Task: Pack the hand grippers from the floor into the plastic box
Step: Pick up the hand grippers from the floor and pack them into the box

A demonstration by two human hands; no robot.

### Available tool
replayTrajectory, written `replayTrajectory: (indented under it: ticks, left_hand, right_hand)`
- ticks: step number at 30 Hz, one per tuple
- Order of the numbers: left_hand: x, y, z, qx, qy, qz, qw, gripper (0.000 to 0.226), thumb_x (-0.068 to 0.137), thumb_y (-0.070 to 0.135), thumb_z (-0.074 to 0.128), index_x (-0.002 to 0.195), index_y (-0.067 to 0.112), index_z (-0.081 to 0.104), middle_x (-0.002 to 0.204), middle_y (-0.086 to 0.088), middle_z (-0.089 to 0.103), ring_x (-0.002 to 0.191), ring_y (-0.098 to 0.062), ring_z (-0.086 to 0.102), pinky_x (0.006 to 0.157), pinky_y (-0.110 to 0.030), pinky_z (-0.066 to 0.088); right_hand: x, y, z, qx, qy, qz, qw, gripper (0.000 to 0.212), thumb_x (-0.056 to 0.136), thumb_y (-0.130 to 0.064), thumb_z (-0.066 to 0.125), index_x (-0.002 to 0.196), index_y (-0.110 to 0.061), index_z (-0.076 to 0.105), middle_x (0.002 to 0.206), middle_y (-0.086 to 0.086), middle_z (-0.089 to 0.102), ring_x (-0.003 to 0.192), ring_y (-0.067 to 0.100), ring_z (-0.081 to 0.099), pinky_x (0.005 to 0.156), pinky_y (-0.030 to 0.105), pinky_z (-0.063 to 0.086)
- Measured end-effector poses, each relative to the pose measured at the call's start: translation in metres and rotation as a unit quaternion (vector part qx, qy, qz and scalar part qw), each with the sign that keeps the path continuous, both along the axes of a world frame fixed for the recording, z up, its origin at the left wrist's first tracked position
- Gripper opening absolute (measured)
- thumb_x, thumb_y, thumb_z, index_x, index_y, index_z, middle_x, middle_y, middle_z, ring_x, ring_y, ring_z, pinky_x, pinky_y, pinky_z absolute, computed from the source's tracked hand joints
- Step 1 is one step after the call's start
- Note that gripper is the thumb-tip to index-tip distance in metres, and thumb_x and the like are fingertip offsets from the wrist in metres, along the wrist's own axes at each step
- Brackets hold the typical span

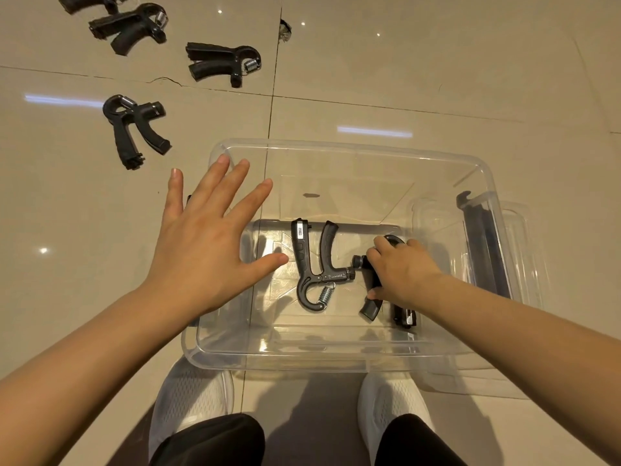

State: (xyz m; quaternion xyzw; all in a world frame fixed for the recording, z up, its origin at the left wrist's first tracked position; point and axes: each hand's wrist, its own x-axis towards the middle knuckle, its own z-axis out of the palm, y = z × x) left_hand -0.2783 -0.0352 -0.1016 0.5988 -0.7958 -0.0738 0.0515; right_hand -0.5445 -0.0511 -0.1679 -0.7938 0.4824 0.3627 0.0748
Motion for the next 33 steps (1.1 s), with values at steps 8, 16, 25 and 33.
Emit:
replayTrajectory:
  ticks: [8,16,25,33]
  left_hand:
    - [-0.001,-0.001,0.000,0.004,-0.014,0.005,1.000,0.086,0.075,0.076,0.032,0.144,0.026,0.035,0.154,-0.008,0.025,0.144,-0.023,0.012,0.112,-0.051,-0.005]
    - [-0.001,-0.001,-0.001,0.005,0.030,0.000,1.000,0.084,0.074,0.075,0.035,0.144,0.028,0.035,0.154,-0.007,0.026,0.144,-0.022,0.010,0.113,-0.052,-0.002]
    - [0.000,0.000,-0.001,0.005,0.030,-0.001,1.000,0.083,0.075,0.075,0.034,0.144,0.030,0.033,0.154,-0.006,0.024,0.145,-0.022,0.009,0.113,-0.053,-0.002]
    - [0.001,0.000,-0.002,0.008,0.049,-0.005,0.999,0.082,0.075,0.076,0.033,0.143,0.031,0.035,0.154,-0.005,0.025,0.145,-0.020,0.007,0.113,-0.053,-0.002]
  right_hand:
    - [0.000,-0.004,0.002,0.013,0.010,-0.014,1.000,0.072,0.084,-0.063,0.050,0.132,-0.012,0.034,0.130,0.007,0.037,0.101,0.026,0.058,0.084,0.036,0.039]
    - [0.025,-0.007,0.003,-0.025,-0.115,0.103,0.988,0.069,0.091,-0.045,0.052,0.145,-0.028,0.013,0.153,0.012,0.015,0.133,0.033,0.031,0.107,0.046,0.031]
    - [0.038,-0.004,-0.010,-0.033,-0.074,0.222,0.972,0.053,0.091,-0.011,0.048,0.139,-0.017,0.027,0.145,0.012,0.028,0.128,0.033,0.033,0.105,0.046,0.031]
    - [0.023,-0.005,-0.008,-0.032,-0.061,0.184,0.981,0.047,0.089,-0.010,0.050,0.133,-0.019,0.033,0.141,0.010,0.032,0.117,0.032,0.043,0.099,0.044,0.035]
